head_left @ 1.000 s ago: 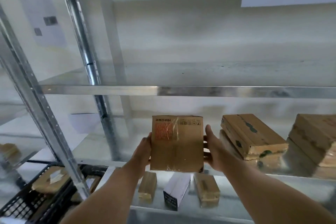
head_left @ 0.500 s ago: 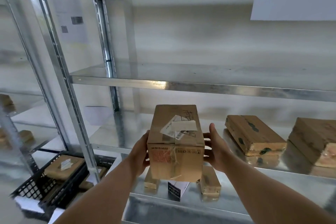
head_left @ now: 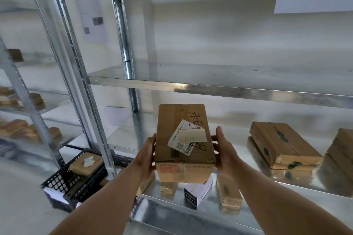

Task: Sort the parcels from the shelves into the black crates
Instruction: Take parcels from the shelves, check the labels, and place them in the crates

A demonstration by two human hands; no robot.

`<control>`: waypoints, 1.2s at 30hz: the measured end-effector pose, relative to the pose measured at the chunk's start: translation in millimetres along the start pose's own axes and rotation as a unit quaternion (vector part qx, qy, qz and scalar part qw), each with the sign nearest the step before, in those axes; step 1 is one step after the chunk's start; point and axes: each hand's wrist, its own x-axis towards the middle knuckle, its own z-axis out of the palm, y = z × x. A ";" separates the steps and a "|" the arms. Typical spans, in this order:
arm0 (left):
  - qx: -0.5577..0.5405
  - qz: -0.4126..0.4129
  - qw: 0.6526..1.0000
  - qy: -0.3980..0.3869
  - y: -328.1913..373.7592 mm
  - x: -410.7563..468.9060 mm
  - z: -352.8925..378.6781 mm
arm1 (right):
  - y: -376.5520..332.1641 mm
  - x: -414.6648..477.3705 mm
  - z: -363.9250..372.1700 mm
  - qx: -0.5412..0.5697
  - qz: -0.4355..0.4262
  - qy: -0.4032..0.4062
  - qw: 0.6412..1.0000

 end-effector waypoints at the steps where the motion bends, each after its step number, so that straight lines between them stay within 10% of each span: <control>1: -0.011 -0.005 1.000 0.008 -1.5 -0.5 -0.3 | 1.2 3.1 1.5 -0.005 0.003 -0.003 1.000; 16: -0.094 -0.037 0.975 0.199 -32.2 -60.6 -113.3 | 66.9 50.3 134.5 -0.080 0.107 -0.120 0.984; 36: -0.027 -0.041 0.950 0.307 44.8 -72.1 -470.5 | 155.4 96.7 495.8 -0.129 0.150 -0.209 0.958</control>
